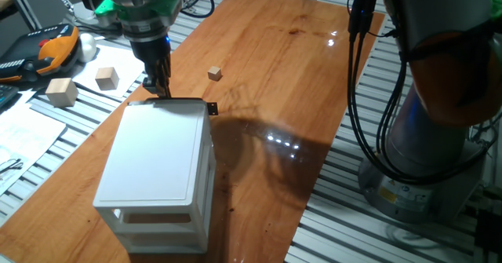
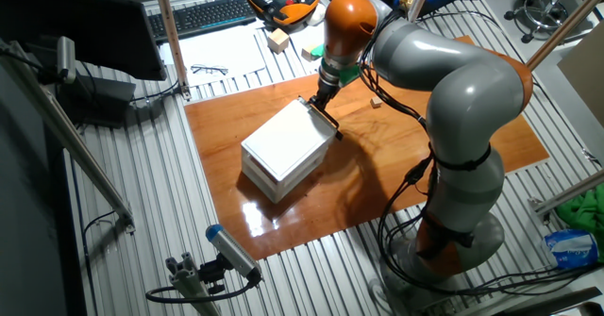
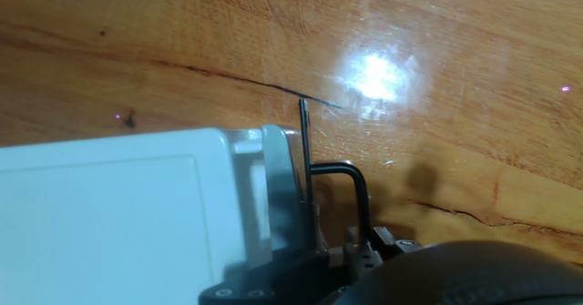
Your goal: Put things in the drawer
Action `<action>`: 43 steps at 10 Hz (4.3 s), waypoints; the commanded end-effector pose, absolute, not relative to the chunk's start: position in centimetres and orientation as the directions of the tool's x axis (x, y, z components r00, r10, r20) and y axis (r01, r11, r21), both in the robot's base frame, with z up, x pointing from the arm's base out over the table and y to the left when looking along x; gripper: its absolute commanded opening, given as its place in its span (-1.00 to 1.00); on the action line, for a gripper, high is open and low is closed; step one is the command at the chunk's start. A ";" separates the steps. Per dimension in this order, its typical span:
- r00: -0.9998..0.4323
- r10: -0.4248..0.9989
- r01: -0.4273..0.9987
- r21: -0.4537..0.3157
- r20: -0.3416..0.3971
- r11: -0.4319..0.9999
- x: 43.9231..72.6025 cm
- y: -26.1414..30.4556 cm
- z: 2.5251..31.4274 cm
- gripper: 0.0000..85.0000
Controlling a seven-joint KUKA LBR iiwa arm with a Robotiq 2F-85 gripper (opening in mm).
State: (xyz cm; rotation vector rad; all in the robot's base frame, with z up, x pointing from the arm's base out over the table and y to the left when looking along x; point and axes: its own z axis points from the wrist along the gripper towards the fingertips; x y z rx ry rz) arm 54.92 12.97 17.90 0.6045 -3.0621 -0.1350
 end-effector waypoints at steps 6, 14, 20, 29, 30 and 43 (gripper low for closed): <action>-0.923 -0.386 -0.385 0.087 -0.002 0.919 55.3 12.0 18.0 -1.00; -0.920 -0.393 -0.392 0.074 -0.003 0.917 55.7 10.4 18.1 -1.00; -0.922 -0.388 -0.387 0.071 -0.009 0.919 55.7 9.4 17.8 -1.00; -0.930 -0.366 -0.366 0.063 -0.010 0.928 55.8 8.0 17.7 -1.00; -0.933 -0.359 -0.359 0.060 -0.010 0.931 55.7 7.8 17.7 -1.00; -0.925 -0.380 -0.380 0.045 -0.019 0.924 55.5 6.5 17.8 -1.00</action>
